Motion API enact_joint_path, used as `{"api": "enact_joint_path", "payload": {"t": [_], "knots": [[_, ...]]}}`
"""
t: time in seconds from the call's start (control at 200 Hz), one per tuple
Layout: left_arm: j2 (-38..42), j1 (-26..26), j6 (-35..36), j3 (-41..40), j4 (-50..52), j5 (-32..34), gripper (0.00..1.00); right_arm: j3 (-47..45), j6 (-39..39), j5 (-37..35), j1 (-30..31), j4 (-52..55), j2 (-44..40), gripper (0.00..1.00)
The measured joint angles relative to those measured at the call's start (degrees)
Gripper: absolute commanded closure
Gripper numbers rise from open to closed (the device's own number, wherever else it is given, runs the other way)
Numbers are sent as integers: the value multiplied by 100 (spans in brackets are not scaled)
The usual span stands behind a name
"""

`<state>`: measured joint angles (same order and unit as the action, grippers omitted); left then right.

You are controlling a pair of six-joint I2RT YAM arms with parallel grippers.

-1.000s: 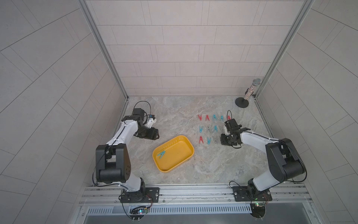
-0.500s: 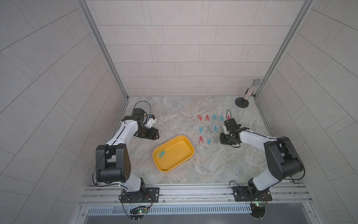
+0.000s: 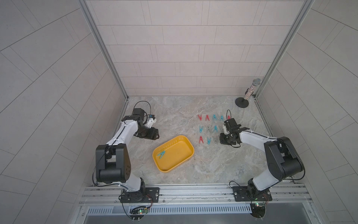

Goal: Take the clothespins out of the storage box
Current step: Place the clothespin at the center of the board.

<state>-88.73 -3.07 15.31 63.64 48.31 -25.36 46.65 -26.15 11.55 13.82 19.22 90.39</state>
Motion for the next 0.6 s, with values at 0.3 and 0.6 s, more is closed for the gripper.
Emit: {"api": "enact_joint_path", "payload": {"t": [0.3, 0.6], "knots": [[0, 0, 0, 0, -2, 0, 26, -109, -2, 4, 4, 7, -105, 86], [0, 0, 0, 0, -2, 2, 26, -118, -26, 4, 7, 107, -278, 73]]}}
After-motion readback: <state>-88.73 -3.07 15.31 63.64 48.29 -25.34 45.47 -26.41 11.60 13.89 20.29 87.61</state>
